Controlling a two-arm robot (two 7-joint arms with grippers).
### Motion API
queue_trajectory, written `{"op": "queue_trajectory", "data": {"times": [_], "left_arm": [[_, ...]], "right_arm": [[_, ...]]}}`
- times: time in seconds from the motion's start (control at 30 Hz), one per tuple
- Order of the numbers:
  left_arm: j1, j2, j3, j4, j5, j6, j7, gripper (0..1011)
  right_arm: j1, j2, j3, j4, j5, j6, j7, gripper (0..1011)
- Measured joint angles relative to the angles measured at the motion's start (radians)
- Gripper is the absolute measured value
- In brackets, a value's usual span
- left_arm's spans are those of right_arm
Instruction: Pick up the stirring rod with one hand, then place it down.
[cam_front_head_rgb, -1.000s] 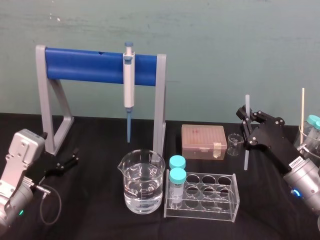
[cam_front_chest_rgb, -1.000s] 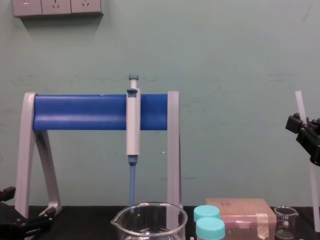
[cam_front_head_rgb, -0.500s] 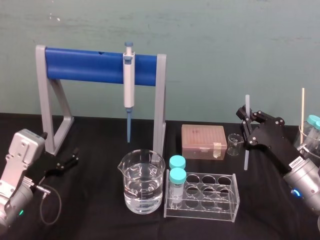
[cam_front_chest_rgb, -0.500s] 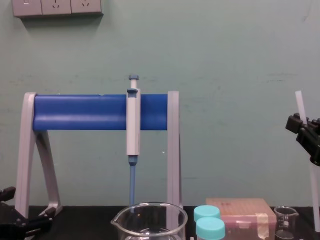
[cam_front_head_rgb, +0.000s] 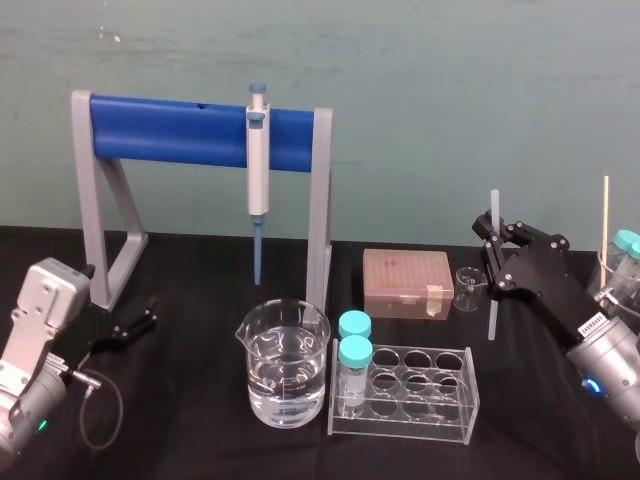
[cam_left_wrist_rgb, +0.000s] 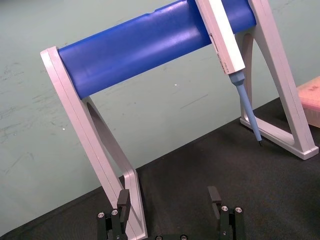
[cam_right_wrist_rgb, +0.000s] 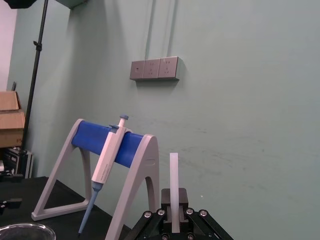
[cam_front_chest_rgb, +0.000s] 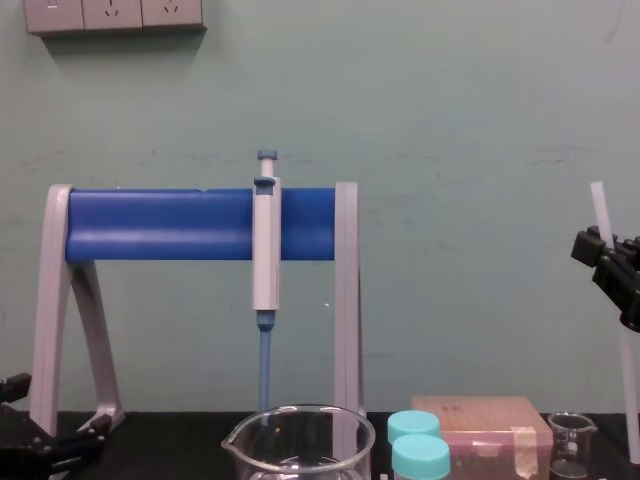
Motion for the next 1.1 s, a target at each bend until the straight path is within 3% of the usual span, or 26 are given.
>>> {"op": "queue_trajectory", "data": {"times": [1.1], "left_arm": [[0.0,0.0,0.0,0.0,0.0,0.0,0.0,1000]], "right_arm": [[0.0,0.0,0.0,0.0,0.0,0.0,0.0,71]]}}
